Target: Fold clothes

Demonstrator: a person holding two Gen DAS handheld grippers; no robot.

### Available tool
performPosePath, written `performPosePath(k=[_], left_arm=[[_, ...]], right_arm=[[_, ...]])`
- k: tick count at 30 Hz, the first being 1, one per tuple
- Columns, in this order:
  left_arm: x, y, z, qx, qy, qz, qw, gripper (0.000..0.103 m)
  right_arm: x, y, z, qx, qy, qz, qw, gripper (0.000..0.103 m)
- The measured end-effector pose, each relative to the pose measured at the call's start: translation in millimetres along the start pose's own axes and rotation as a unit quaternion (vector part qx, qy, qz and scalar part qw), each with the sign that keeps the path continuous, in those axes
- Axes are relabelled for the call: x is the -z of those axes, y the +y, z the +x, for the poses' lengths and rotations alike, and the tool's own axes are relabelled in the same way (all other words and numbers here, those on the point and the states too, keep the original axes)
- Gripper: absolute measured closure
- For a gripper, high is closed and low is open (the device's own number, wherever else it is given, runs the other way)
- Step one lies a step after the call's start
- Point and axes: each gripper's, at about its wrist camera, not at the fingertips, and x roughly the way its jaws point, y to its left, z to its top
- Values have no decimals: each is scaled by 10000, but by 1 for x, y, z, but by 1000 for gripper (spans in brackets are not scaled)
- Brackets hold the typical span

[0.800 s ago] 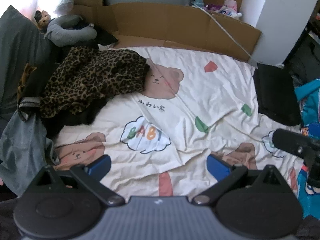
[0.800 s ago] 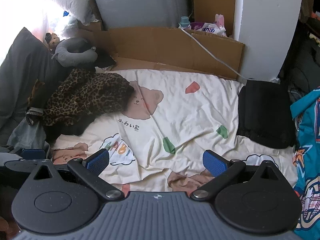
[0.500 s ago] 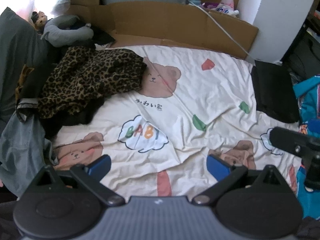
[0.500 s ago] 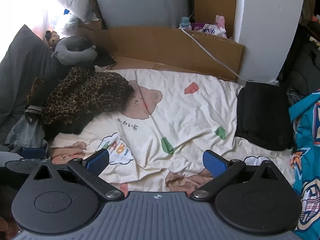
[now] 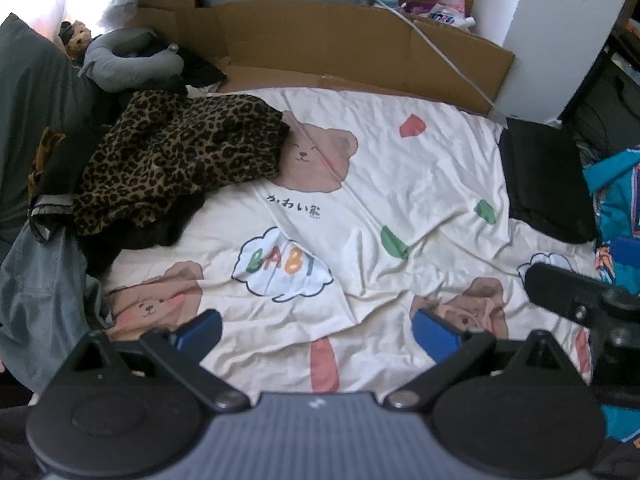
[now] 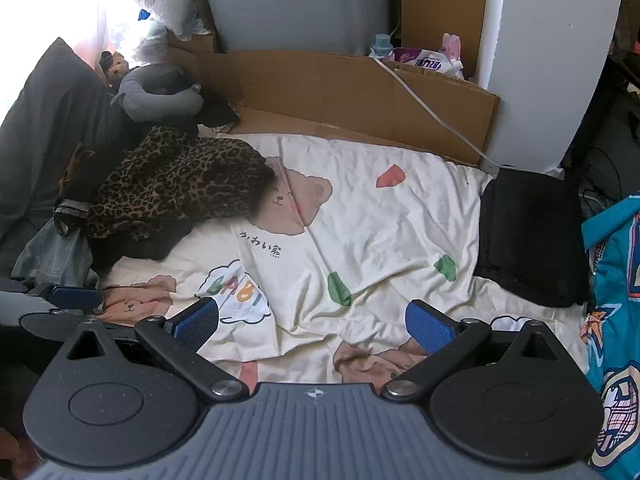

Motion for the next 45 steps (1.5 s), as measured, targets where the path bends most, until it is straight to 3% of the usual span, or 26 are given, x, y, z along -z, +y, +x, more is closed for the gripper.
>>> performPosePath(k=[45], left_arm=[[-9, 3, 5, 156, 244, -100, 9995, 1]], right_arm=[[-8, -1, 8, 70, 88, 81, 9999, 0]])
